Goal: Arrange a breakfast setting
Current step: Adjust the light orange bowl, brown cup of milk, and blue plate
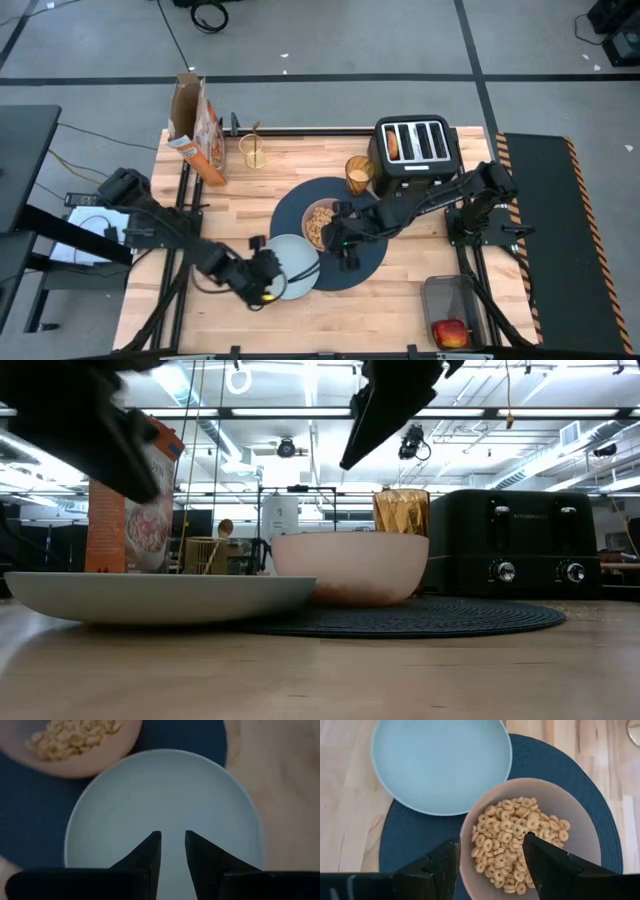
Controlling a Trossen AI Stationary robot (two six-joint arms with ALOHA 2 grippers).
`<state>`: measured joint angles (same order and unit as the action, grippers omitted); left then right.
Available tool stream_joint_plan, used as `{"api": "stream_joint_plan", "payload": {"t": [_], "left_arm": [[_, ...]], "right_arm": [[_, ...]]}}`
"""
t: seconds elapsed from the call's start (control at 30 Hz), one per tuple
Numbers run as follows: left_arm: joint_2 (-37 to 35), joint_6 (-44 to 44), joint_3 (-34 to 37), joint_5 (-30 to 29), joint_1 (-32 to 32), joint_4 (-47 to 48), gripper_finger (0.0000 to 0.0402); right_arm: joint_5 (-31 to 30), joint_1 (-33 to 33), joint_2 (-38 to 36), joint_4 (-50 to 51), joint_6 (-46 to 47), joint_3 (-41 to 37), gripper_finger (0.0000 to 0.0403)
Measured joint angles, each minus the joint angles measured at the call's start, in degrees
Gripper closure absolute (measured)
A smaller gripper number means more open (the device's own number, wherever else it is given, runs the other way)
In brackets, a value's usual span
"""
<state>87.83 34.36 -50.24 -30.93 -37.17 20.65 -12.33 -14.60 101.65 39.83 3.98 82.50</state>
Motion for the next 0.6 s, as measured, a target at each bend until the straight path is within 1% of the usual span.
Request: {"api": "stream_joint_plan", "payload": {"t": [0.07, 0.13, 0.2, 0.3, 0.4, 0.5, 0.6], "left_arm": [[2.52, -2.32, 0.0, 2.27, 1.9, -3.26, 0.0306], [4.64, -3.53, 0.02, 6.43, 3.31, -3.53, 0.0306], [6.03, -3.08, 0.02, 8.92, 3.99, -2.57, 0.0306], [8.29, -1.65, 0.04, 11.09, 3.89, -2.6, 0.0306], [10.1, -0.51, 0.04, 15.15, 3.59, -2.64, 0.0306], [10.24, -0.02, -0.05, 17.07, 3.36, -1.58, 0.0306], [9.39, 0.88, -0.09, 17.7, 3.07, 0.52, 0.0306]], "right_arm": [[-0.08, 0.0, 0.09, 0.13, 1.48, 0.0, 0.0183], [0.06, -0.13, 0.08, 0.14, 2.45, 0.0, 0.0183], [0.15, -0.37, -0.21, 1.13, 3.19, 0.0, 0.0183], [0.1, -0.77, -0.99, 2.04, 3.64, 0.0, 0.0183], [-0.07, -1.19, -2.23, 2.65, 4.01, 0.0, 0.0182], [-0.08, -1.45, -4.01, 2.92, 4.03, 0.0, 0.0182], [-0.12, -1.45, -5.78, 3.92, 4.11, 0.0, 0.0183]]}}
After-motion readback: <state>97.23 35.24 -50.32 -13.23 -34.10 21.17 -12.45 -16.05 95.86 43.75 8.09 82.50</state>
